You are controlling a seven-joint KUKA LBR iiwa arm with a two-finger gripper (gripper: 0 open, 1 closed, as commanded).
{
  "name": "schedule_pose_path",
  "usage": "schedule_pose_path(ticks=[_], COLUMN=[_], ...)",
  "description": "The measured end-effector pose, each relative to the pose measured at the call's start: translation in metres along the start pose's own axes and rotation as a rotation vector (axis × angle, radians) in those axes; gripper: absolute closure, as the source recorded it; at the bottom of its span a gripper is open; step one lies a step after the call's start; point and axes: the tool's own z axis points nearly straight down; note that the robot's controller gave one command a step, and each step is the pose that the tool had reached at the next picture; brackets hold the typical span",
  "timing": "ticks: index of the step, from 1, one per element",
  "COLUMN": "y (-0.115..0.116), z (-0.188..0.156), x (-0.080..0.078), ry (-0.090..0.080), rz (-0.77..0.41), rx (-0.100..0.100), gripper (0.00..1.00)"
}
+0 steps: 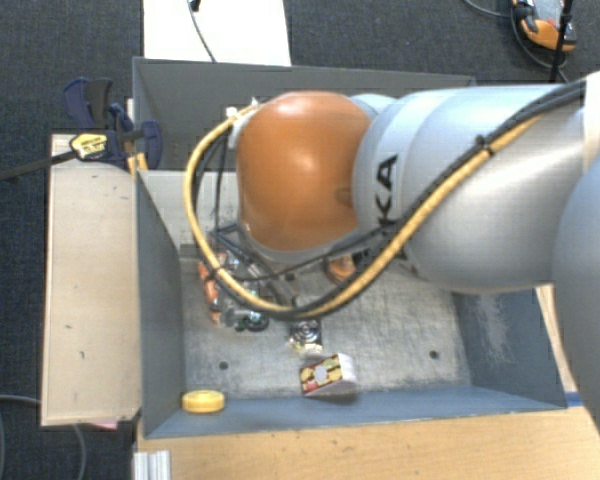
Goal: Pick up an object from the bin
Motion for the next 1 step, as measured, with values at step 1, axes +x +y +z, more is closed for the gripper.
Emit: schedule_pose_path(ticks=[1], y=[-0.0002], z=[0.0007], x=[0.0004], ry=[0.001], rz=[0.0], rx=[0.001], gripper=[1.0])
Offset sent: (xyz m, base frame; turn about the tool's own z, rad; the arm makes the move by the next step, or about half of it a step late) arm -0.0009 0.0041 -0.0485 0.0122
